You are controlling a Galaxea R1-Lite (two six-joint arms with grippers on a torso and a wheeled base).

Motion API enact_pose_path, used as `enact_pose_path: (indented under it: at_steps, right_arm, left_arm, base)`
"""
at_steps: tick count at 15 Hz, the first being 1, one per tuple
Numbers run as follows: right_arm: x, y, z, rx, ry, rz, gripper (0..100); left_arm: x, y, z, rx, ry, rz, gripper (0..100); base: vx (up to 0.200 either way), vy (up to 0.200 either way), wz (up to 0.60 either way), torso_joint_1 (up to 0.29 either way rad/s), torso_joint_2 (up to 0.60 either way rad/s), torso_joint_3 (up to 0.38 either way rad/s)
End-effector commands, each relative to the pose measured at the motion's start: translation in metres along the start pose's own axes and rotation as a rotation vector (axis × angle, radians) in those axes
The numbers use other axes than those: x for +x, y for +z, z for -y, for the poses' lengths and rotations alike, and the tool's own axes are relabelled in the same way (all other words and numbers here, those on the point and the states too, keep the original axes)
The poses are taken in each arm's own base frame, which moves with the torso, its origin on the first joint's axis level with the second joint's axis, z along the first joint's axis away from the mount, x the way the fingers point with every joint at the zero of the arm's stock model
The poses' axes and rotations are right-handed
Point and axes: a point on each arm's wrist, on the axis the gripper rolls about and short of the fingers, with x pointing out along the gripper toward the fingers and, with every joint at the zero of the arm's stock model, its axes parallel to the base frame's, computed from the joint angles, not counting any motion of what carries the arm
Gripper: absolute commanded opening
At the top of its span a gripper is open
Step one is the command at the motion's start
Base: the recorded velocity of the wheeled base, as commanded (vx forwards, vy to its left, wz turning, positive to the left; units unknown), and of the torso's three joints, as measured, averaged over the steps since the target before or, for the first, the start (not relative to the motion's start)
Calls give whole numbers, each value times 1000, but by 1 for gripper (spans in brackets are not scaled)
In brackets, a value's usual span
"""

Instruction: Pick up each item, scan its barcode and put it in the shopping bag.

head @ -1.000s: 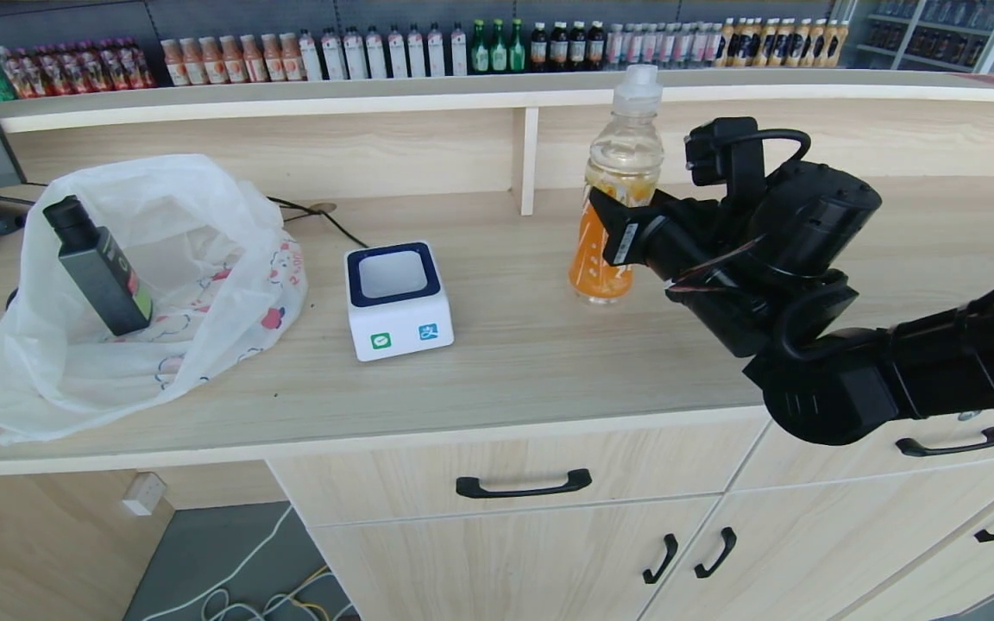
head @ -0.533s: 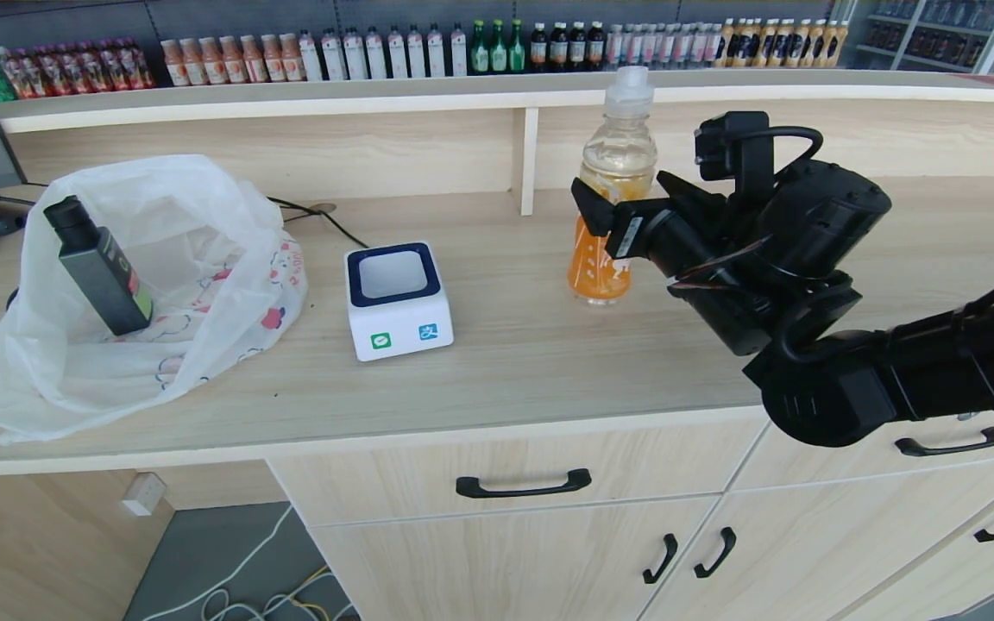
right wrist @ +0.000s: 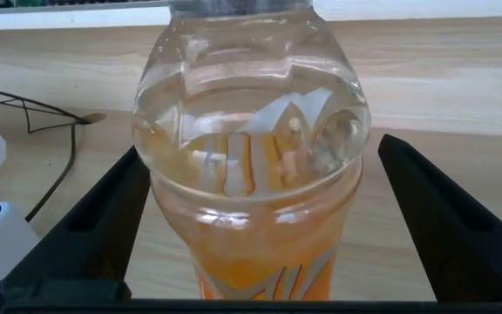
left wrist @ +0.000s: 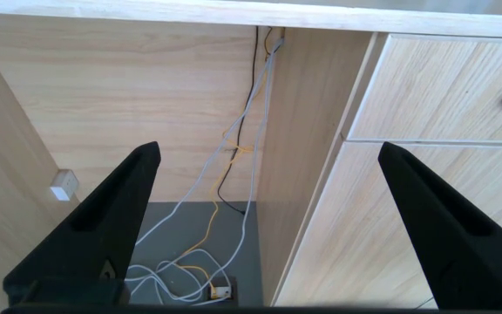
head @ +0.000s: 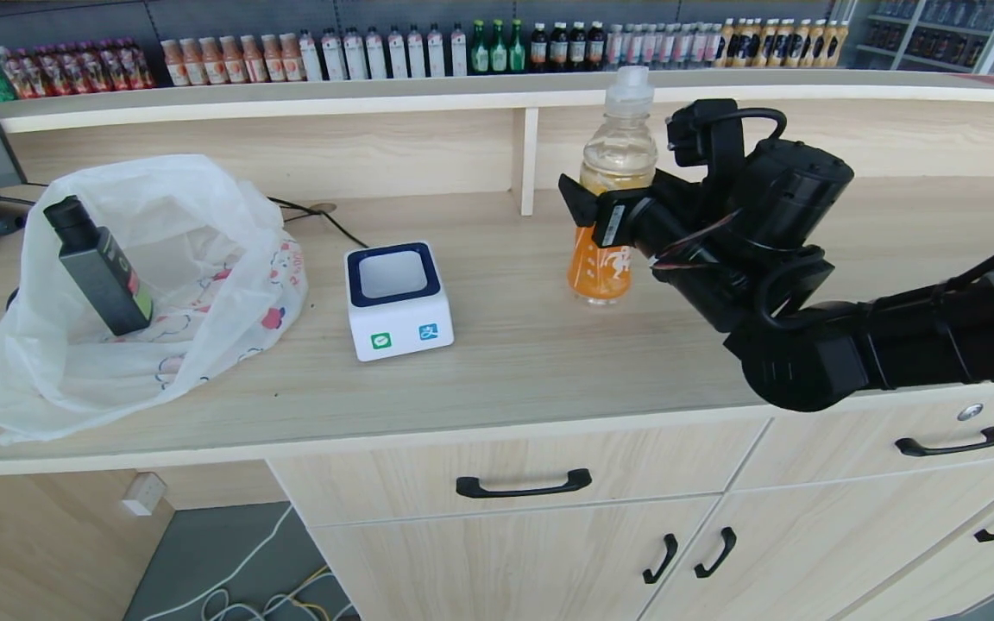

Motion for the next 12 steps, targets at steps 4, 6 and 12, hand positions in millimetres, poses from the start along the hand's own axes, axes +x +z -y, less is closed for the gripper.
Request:
enact_pose_path:
  at_steps: [4,6,12]
  right_arm:
    - [13,-5,-2,1,-2,20,100]
    - [14,-7,-2,0,-3,12,100]
    - [14,-5,-2,2,-2,15,0]
  left_arm:
    - [0,0,0,0,1,1,100]
    - [0,0,0,0,1,1,100]
    - [0,0,0,0,1,1,100]
  base:
    - [0,0,0,0,0,0]
    - [0,0,0,0,0,0]
    - [0,0,0,0,0,0]
